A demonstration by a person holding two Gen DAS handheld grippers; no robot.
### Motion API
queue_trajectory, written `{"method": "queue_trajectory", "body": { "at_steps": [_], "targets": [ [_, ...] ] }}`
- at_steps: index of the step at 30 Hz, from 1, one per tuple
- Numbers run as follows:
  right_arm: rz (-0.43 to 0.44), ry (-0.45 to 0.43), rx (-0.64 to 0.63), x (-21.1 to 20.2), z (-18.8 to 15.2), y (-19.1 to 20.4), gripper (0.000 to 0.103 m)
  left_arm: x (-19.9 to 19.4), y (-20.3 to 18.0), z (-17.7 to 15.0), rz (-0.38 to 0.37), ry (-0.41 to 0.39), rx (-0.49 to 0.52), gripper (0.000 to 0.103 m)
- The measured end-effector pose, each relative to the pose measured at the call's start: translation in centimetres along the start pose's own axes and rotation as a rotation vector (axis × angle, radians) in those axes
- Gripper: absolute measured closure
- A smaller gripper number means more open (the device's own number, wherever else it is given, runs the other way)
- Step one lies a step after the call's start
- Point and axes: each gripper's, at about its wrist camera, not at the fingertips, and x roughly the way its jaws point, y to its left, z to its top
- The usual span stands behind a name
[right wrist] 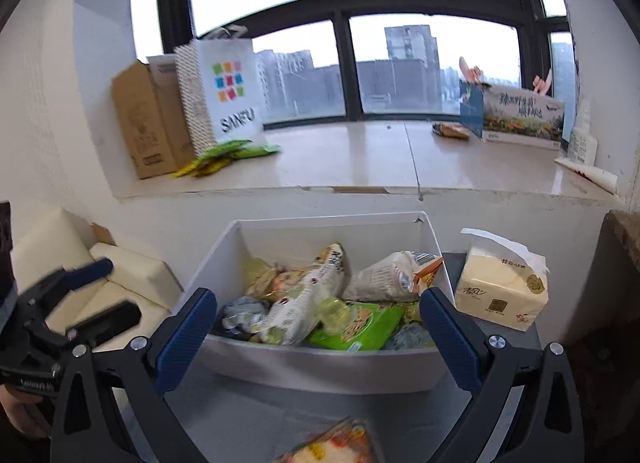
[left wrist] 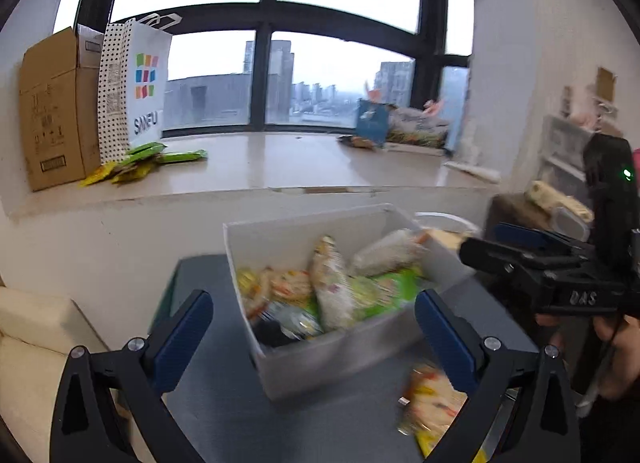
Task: Organize snacks
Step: 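Move both grippers back over the remaining snacks on the table, then grasp the round bread packet with the right gripper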
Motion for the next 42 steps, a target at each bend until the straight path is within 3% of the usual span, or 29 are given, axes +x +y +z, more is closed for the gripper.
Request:
{"method": "queue_trajectory", "body": {
  "at_steps": [7,13,19,23,28,34,42],
  "targets": [
    [0.072,-0.054,0.002,-6.9,-4.4,-0.1,0.0,-5.7,-2.4,-5.2,-0.052,0.015,-0.012,0.0],
    [0.03,-0.047,0.089,-11.6,-10.8,-2.5,0.0,-8.3,-3.9,-9.5,-0.042,0.057,-0.034,0.0],
    [0.026,0.035,0.232,-12.8,-16.8,-6.0,0.0,-8.9,-5.4,-11.8,-0.066,0.097,-0.015,0.0],
    [0.026,0.104,0.218,-11.6,-18.5,-6.3,0.0,-8.6,-5.6,-11.9,-0.082,0.11,-0.034,0.0],
    [0.016,0.183,0.051,-8.5,-18.7,-3.4,0.0,-8.1,-6.1,-12.1,-0.087,0.128,-0.022,0.0],
    [-0.035,0.231,-0.17,-3.3,-17.3,0.2,0.0,-8.1,-6.0,-12.2,-0.106,0.126,-0.025,0.0],
    [-0.026,0.346,-0.25,4.4,-15.7,1.2,0.0,-8.3,-5.3,-12.3,-0.09,0.126,-0.028,0.0]
  ]
}}
